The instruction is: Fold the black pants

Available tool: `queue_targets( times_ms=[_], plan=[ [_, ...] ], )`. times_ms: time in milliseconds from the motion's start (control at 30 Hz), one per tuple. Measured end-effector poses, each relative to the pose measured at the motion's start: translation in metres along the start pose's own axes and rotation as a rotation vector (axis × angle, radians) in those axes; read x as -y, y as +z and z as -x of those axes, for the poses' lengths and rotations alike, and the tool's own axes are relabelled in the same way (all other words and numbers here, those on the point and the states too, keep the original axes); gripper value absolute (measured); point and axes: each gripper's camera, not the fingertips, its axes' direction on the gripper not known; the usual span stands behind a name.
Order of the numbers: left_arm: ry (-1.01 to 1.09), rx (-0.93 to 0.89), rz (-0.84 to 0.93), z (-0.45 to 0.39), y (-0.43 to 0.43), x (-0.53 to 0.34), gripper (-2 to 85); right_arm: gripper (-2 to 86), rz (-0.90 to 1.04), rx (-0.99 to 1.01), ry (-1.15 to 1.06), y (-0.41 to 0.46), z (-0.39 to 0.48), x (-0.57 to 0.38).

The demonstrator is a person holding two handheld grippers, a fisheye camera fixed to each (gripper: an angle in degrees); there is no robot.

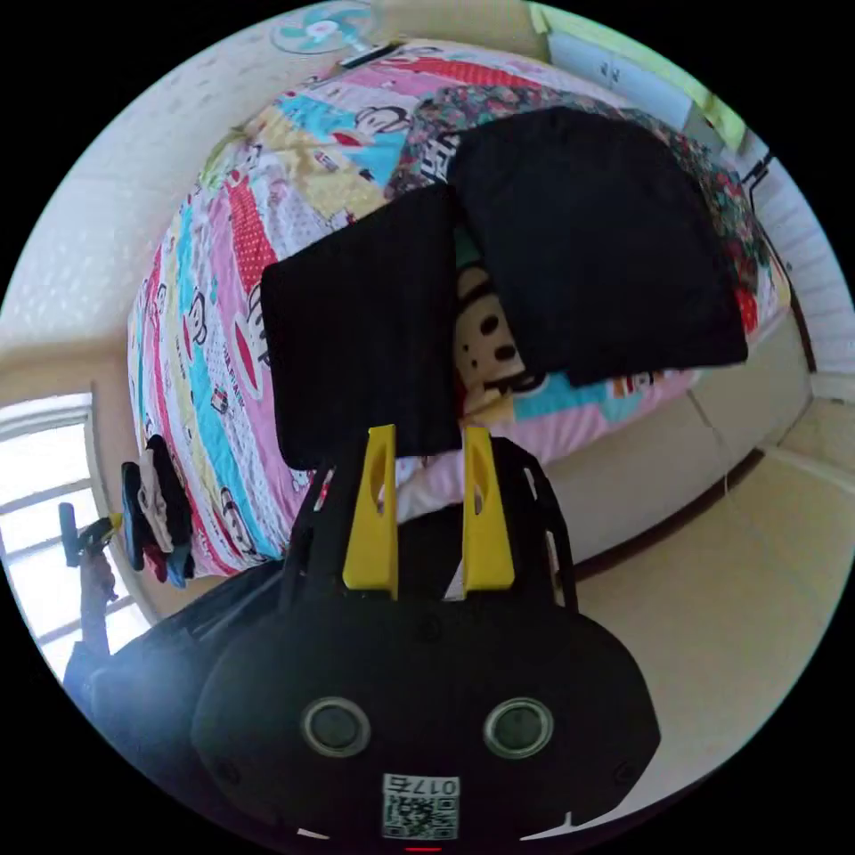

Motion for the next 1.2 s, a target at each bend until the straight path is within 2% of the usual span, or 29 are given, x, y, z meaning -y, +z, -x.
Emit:
queue_targets(
  times_ms=[67,133,200,267,333,400,467,667,800,900,967,1100,1200],
  plan=[
    [0.051,-0.106,-0.045,-0.034,0.04,-0.036,-0.6,12.6,0.014,0.079,0.003,0.008,-0.015,0.004],
    [0.064,-0.164,-0.034,-0.045,0.063,-0.067,-0.6,13.0,0.106,0.102,-0.018,0.03,-0.025,0.003],
    [0.058,-0.16,-0.016,-0.046,0.073,-0.099,-0.6,11.8,0.292,0.076,0.01,0.066,-0.034,-0.007],
    [0.006,-0.074,-0.041,-0.035,0.06,-0.146,-0.6,9.7,0.264,0.104,0.028,0.058,-0.039,-0.018],
    [-0.008,-0.042,-0.099,-0.027,0.041,-0.182,-0.7,6.8,0.206,0.221,-0.029,0.033,-0.037,-0.026],
    [0.018,-0.057,-0.165,-0.023,0.025,-0.217,-0.7,4.3,0.082,0.621,-0.155,-0.019,-0.027,-0.024],
    [0.153,-0.114,-0.236,-0.035,0.015,-0.257,-0.9,3.6,0.013,0.789,-0.272,-0.058,0.003,-0.013],
    [0.329,-0.147,-0.363,-0.076,0.035,-0.312,-1.0,2.9,-0.009,0.882,-0.868,-0.187,0.201,0.001],
    [0.348,-0.128,-0.345,-0.088,0.061,-0.324,-1.0,3.5,0.079,1.091,-1.139,-0.222,0.285,-0.015],
    [0.294,-0.049,-0.267,-0.085,0.09,-0.333,-1.0,4.9,0.206,1.051,-1.066,-0.196,0.291,0.004],
    [0.252,-0.008,-0.225,-0.082,0.112,-0.345,-1.0,6.2,0.213,0.998,-1.017,-0.177,0.265,0.013],
    [0.178,0.097,-0.177,-0.079,0.144,-0.364,-1.0,9.6,0.262,0.616,-0.727,-0.113,0.152,0.022],
    [0.128,0.147,-0.154,-0.079,0.168,-0.371,-0.9,11.4,0.303,0.445,-0.444,-0.075,0.054,0.017]
  ],
)
